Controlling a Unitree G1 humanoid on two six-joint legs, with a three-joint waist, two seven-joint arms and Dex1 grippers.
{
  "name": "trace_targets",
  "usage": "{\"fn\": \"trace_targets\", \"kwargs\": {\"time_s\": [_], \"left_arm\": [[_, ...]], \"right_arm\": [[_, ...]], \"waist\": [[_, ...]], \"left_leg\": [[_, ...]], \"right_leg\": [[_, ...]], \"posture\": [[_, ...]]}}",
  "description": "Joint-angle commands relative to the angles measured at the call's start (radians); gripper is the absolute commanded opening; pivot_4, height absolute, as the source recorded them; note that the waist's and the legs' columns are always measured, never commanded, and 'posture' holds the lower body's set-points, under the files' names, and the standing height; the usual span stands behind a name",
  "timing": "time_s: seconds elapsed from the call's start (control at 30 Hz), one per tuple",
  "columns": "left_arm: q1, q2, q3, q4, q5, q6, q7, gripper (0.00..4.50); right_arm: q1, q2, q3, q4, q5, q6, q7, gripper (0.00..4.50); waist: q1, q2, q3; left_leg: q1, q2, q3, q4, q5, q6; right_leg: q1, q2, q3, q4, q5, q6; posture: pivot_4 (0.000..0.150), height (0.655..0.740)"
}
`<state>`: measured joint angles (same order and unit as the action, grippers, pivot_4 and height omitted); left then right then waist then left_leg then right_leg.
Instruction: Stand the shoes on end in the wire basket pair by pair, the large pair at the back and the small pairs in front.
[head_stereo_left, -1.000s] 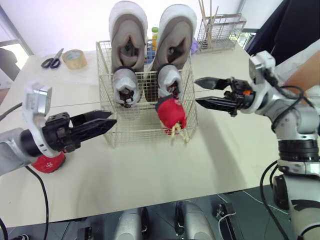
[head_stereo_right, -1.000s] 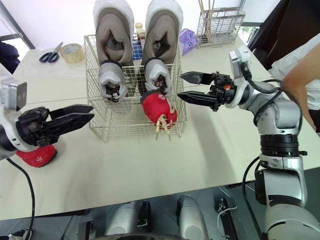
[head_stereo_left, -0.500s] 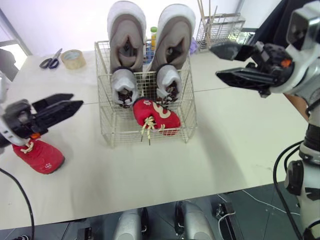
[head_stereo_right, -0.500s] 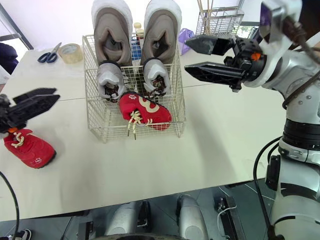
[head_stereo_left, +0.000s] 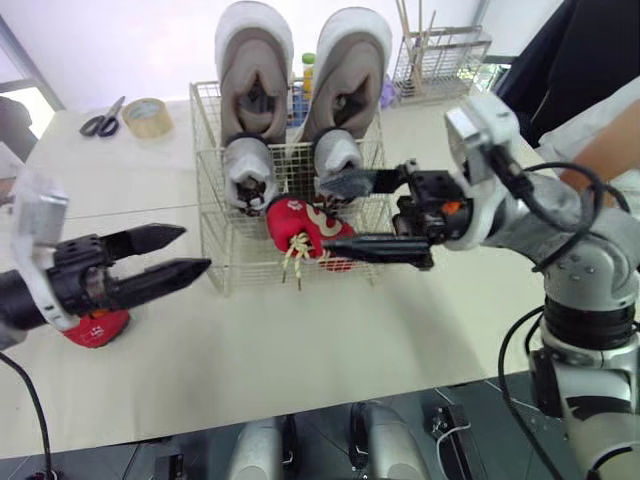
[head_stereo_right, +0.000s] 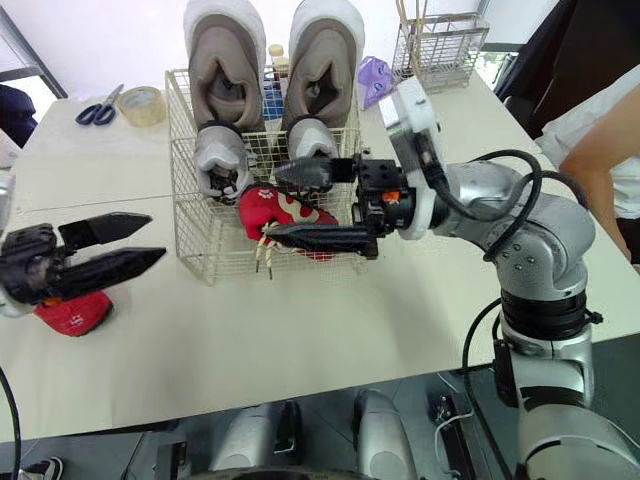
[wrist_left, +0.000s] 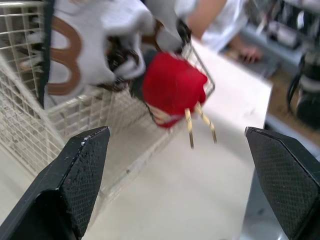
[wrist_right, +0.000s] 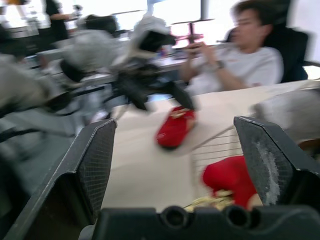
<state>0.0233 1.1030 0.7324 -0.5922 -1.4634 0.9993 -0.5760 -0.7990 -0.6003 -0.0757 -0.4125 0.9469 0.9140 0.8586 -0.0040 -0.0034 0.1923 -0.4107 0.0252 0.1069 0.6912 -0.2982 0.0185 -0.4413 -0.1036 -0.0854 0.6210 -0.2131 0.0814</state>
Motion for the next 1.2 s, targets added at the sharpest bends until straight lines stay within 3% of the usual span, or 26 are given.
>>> {"fn": "trace_targets", "kwargs": {"time_s": [0.03,0.3,0.7,0.83,1.1,1.2], "left_arm": [[-0.059,0.024,-0.073,-0.067,0.028,-0.039,0.046,4.47],[-0.193,-0.044,-0.278,-0.117,0.137,-0.117,0.114,4.47],[-0.146,-0.053,-0.278,-0.106,0.138,-0.110,0.069,4.47],[-0.165,-0.066,-0.299,-0.096,0.156,-0.118,0.071,4.47],[-0.153,-0.100,-0.325,-0.085,0.181,-0.122,0.056,4.50],[-0.155,-0.118,-0.347,-0.070,0.207,-0.128,0.041,4.50]], "right_arm": [[0.038,-0.065,0.045,-0.095,-0.133,-0.060,-0.047,4.07],[0.188,-0.083,0.155,-0.194,-0.348,-0.143,-0.179,4.07],[0.243,0.132,0.233,-0.246,-0.435,-0.076,-0.441,4.07],[0.239,0.125,0.274,-0.233,-0.512,-0.091,-0.464,4.07],[0.254,0.183,0.216,-0.274,-0.472,-0.044,-0.495,0.20],[0.271,0.182,0.181,-0.306,-0.462,-0.012,-0.517,0.07]], "waist": [[0.008,0.000,0.000],[0.009,-0.001,-0.001],[0.011,-0.003,-0.002],[0.013,-0.003,-0.002],[0.012,-0.003,-0.002],[0.013,-0.003,-0.002]], "left_leg": [[0.000,0.000,0.000,0.000,0.000,0.000],[0.000,0.001,0.001,-0.001,0.000,0.000],[0.000,0.003,0.000,0.000,0.001,-0.001],[0.000,0.003,0.000,0.000,0.001,-0.001],[0.000,0.003,0.000,0.000,0.001,-0.002],[0.001,0.003,0.000,0.000,0.001,-0.002]], "right_leg": [[0.000,0.000,0.000,-0.001,0.000,0.000],[0.000,0.002,0.000,-0.001,0.002,0.003],[0.001,0.005,0.000,-0.001,0.002,0.003],[0.001,0.005,0.000,-0.001,0.002,0.003],[0.001,0.005,0.000,-0.001,0.002,0.003],[0.001,0.006,0.000,-0.001,0.002,0.003]], "posture": [[0.150,0.7400],[0.150,0.7400],[0.150,0.7400],[0.150,0.7400],[0.150,0.7400],[0.150,0.7400]]}}
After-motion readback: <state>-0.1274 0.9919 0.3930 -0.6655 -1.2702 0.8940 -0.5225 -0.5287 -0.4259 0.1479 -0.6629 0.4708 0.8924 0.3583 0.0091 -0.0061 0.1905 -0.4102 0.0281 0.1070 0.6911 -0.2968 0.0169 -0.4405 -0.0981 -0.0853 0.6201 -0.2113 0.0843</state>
